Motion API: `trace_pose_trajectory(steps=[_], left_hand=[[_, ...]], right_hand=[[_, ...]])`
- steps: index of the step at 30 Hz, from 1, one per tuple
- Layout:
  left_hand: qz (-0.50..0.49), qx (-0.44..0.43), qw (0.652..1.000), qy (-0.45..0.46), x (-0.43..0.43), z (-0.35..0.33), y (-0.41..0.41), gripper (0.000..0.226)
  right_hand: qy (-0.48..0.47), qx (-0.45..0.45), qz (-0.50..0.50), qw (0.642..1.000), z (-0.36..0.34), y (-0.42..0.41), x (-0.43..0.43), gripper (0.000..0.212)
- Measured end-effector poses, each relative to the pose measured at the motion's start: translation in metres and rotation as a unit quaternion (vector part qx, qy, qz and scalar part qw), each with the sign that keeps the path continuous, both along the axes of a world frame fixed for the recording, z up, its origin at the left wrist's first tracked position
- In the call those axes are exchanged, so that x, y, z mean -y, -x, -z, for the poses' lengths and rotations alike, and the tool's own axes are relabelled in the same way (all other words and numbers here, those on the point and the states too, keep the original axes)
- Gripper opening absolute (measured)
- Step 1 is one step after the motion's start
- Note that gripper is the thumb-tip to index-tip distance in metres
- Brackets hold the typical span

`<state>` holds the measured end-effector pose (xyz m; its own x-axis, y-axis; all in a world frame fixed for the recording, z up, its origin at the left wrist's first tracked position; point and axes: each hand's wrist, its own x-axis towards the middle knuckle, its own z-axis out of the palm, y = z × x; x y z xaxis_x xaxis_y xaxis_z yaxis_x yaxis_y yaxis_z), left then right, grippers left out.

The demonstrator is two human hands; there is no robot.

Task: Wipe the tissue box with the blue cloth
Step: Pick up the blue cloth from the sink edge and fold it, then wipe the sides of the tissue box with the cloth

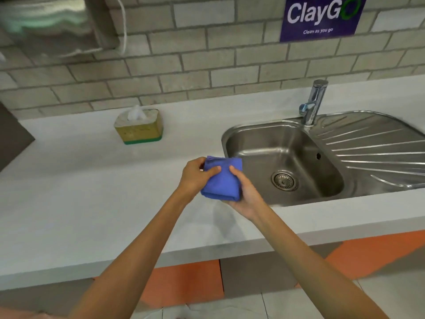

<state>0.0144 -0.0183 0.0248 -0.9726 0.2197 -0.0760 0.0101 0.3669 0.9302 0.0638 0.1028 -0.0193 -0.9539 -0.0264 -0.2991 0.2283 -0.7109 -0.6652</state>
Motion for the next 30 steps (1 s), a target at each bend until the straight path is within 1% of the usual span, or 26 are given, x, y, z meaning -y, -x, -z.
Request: trace_pose_trajectory(steps=[2, 3, 5, 6, 7, 8, 10, 11, 13, 14, 15, 16, 17, 19, 22, 24, 27, 29, 30], left_hand=[[-0.057, -0.031, 0.997, 0.048, 0.018, 0.005, 0.011, 0.036], [-0.092, -0.041, 0.994, 0.053, 0.028, 0.007, 0.017, 0.037], [-0.158, -0.027, 0.987, 0.014, 0.047, 0.01, 0.026, 0.037], [-0.172, 0.001, 0.985, -0.028, 0.057, 0.012, 0.031, 0.035], [-0.166, 0.044, 0.982, -0.084, 0.066, 0.013, 0.035, 0.033], [-0.141, 0.105, 0.973, -0.15, 0.074, 0.013, 0.039, 0.032], [-0.082, 0.213, 0.933, -0.279, 0.091, 0.009, 0.05, 0.043], [-0.066, 0.242, 0.908, -0.337, 0.1, 0.008, 0.059, 0.051], [-0.063, 0.264, 0.862, -0.429, 0.12, 0.008, 0.078, 0.062], [-0.061, 0.268, 0.846, -0.457, 0.13, 0.008, 0.087, 0.065], [-0.055, 0.271, 0.837, -0.472, 0.141, 0.008, 0.094, 0.066], [-0.049, 0.271, 0.831, -0.483, 0.152, 0.009, 0.1, 0.067], [-0.042, 0.271, 0.825, -0.495, 0.164, 0.01, 0.106, 0.065], [-0.024, 0.279, 0.81, -0.516, 0.185, 0.014, 0.118, 0.063], [-0.02, 0.286, 0.802, -0.524, 0.213, 0.022, 0.137, 0.065], [-0.041, 0.278, 0.808, -0.518, 0.23, 0.027, 0.152, 0.057], [-0.103, 0.269, 0.813, -0.506, 0.256, 0.039, 0.178, 0.036], [-0.143, 0.261, 0.826, -0.479, 0.273, 0.045, 0.197, 0.022], [-0.155, 0.26, 0.832, -0.465, 0.279, 0.047, 0.206, 0.02]], right_hand=[[-0.062, 0.017, -0.016, 0.998, -0.004, 0.013, 0.015, 0.037], [-0.103, 0.025, -0.012, 0.994, -0.007, 0.02, 0.024, 0.037], [-0.197, 0.034, 0.03, 0.979, -0.013, 0.037, 0.044, 0.036], [-0.253, 0.027, 0.058, 0.965, -0.016, 0.045, 0.056, 0.035], [-0.315, 0.006, 0.083, 0.946, -0.02, 0.053, 0.067, 0.034], [-0.374, -0.026, 0.096, 0.922, -0.025, 0.061, 0.08, 0.032], [-0.472, -0.097, 0.078, 0.873, -0.036, 0.073, 0.108, 0.024], [-0.511, -0.126, 0.048, 0.849, -0.04, 0.078, 0.123, 0.025], [-0.579, -0.166, -0.021, 0.798, -0.045, 0.089, 0.15, 0.043], [-0.601, -0.177, -0.052, 0.777, -0.046, 0.094, 0.161, 0.053], [-0.611, -0.186, -0.079, 0.766, -0.047, 0.101, 0.169, 0.059], [-0.608, -0.193, -0.101, 0.764, -0.047, 0.108, 0.176, 0.062], [-0.594, -0.196, -0.117, 0.772, -0.046, 0.115, 0.182, 0.063], [-0.549, -0.189, -0.125, 0.805, -0.045, 0.13, 0.192, 0.06], [-0.496, -0.159, -0.073, 0.851, -0.041, 0.159, 0.2, 0.044], [-0.475, -0.126, -0.031, 0.87, -0.037, 0.181, 0.198, 0.035], [-0.484, -0.071, 0.008, 0.872, -0.027, 0.212, 0.183, 0.031], [-0.487, -0.044, 0.011, 0.872, -0.02, 0.232, 0.172, 0.033], [-0.482, -0.031, 0.012, 0.876, -0.017, 0.242, 0.168, 0.035]])
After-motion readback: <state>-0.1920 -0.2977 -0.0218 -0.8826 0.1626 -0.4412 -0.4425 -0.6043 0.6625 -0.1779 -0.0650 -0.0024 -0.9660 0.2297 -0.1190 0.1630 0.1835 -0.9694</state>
